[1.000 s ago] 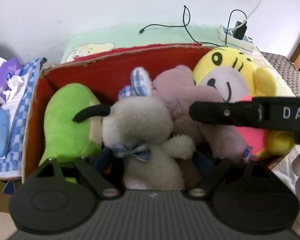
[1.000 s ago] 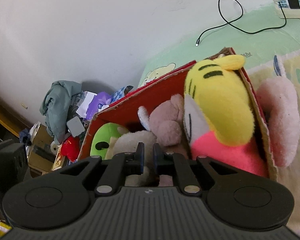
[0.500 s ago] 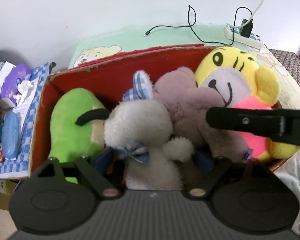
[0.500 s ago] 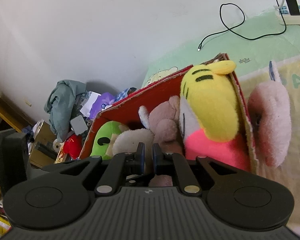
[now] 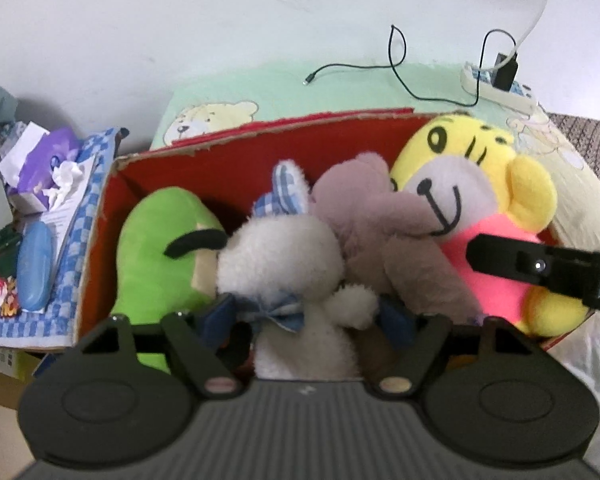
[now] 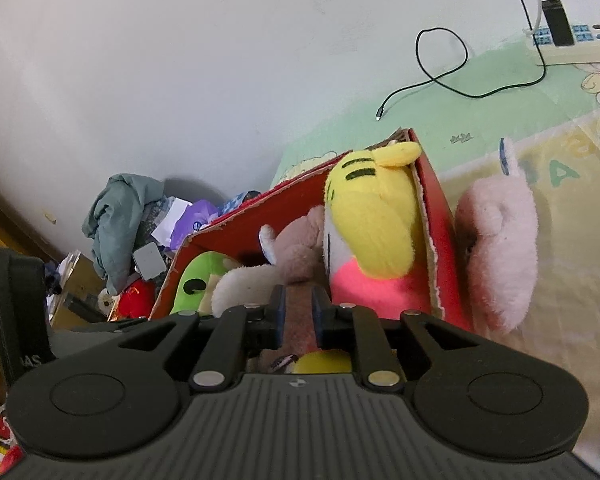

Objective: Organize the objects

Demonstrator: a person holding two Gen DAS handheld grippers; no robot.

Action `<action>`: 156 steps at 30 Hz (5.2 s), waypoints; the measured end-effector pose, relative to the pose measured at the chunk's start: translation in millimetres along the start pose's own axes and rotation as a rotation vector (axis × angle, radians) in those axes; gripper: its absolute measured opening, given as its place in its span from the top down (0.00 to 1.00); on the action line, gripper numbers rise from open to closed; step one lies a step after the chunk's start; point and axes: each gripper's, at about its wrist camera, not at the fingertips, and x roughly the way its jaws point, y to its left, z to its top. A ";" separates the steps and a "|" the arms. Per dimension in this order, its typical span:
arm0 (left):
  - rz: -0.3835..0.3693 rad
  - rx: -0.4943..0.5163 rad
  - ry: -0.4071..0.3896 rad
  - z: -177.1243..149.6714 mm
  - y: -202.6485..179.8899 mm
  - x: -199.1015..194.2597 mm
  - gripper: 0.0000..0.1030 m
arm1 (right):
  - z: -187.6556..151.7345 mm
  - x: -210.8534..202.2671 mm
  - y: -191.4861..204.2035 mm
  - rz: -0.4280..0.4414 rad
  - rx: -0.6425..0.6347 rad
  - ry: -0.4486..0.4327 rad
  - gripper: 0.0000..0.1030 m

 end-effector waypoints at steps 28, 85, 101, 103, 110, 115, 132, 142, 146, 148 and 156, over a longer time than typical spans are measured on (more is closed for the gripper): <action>-0.038 0.006 -0.107 -6.0 -53.0 -46.3 0.19 | 1.3 -75.0 -73.5 -0.064 0.130 -0.117 0.75; -0.308 0.093 -0.051 6.3 -215.3 -11.0 0.16 | 39.3 -46.3 -219.5 0.040 0.294 0.136 0.78; -0.330 0.155 0.053 2.8 -258.4 62.5 0.17 | 24.0 -107.0 -242.9 0.010 0.282 0.071 0.56; -0.332 0.137 0.068 5.9 -257.3 71.5 0.23 | 27.7 -99.0 -242.5 -0.003 0.273 0.078 0.51; -0.332 0.082 0.127 6.6 -257.7 95.9 0.24 | 29.8 -71.3 -241.0 0.052 0.281 0.132 0.41; -0.350 0.083 0.127 4.0 -260.0 88.0 0.25 | 24.6 -80.5 -240.2 0.076 0.316 0.133 0.47; -0.453 0.102 -0.175 8.1 -227.5 -50.2 0.25 | 38.6 -171.4 -144.7 0.174 0.103 -0.097 0.48; -0.412 0.009 -0.313 0.3 -113.2 -106.8 0.25 | 46.6 -129.2 -44.0 0.286 -0.025 -0.116 0.48; -0.376 -0.037 -0.321 -6.5 -66.0 -111.3 0.25 | 46.1 -92.4 -8.6 0.310 -0.057 -0.079 0.48; -0.362 -0.060 -0.315 -9.0 -43.5 -109.5 0.25 | 42.5 -74.8 8.8 0.314 -0.080 -0.061 0.48; -0.332 -0.123 -0.252 -15.5 20.6 -82.4 0.25 | 29.6 -19.4 46.8 0.297 -0.103 0.008 0.48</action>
